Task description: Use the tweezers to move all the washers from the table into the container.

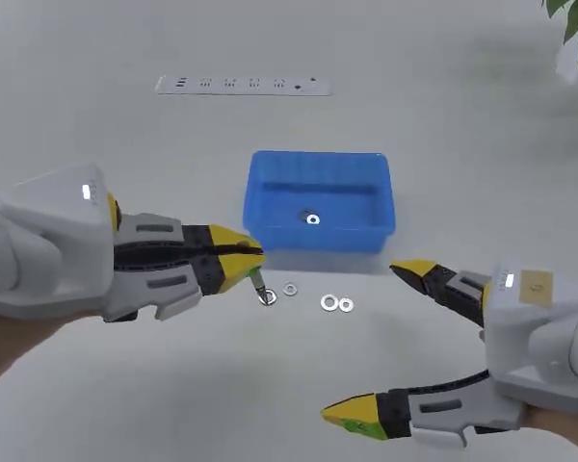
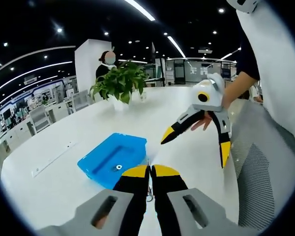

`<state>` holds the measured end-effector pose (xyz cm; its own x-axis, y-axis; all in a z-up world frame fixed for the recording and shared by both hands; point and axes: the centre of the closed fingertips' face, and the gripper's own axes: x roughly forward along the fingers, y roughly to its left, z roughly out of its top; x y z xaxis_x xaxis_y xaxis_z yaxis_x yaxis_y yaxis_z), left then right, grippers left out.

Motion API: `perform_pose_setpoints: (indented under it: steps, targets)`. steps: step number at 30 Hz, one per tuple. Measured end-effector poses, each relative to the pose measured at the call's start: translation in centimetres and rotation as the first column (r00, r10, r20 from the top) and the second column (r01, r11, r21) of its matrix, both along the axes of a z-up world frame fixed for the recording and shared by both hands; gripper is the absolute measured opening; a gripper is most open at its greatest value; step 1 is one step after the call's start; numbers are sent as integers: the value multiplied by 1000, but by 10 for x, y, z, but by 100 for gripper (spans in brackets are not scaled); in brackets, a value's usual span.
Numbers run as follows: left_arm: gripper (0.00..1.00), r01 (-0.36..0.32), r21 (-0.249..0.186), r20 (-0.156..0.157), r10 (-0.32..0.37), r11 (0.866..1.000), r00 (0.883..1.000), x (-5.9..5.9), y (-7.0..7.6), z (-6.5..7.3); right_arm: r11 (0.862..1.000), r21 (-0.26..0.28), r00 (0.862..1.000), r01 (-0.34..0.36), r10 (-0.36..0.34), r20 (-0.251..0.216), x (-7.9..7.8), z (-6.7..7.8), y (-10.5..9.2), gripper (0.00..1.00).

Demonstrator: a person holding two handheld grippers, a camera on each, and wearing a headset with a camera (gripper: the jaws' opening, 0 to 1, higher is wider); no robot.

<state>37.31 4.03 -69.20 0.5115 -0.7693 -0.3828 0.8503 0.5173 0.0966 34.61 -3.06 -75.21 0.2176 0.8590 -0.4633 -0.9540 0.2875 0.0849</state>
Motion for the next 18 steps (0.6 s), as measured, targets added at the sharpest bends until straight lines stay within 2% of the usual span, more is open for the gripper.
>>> perform_pose_setpoints:
  steps: [3, 4, 5, 8, 10, 15, 18]
  targets:
    - [6, 5, 5, -3, -5, 1000, 1000, 3, -1, -2, 1000, 2, 1000, 10, -10, -11, 3, -1, -1, 100]
    - [6, 9, 6, -2, -9, 1000, 1000, 3, -2, -3, 999, 32, 999, 28, -26, -33, 4, 2, 0, 100]
    - [6, 10, 8, 0, -10, 1000, 1000, 4, -2, -3, 999, 38, 999, 29, -28, -35, 4, 3, 0, 100]
    - [6, 15, 11, -2, -15, 1000, 1000, 6, -3, -5, 1000, 14, 999, 25, -24, -29, 5, -2, -2, 100]
    - [6, 19, 7, -12, -19, 1000, 1000, 7, -3, -7, 1000, 16, 999, 25, -24, -38, 4, -4, -2, 100]
    - [6, 41, 42, -14, -41, 998, 999, 2, -4, -14, 1000, 9, 999, 15, -15, -46, 0, -7, -1, 100]
    - [6, 43, 54, 1, -43, 998, 999, 3, -3, -13, 1000, 11, 999, 10, -10, -48, -2, -7, 0, 100]
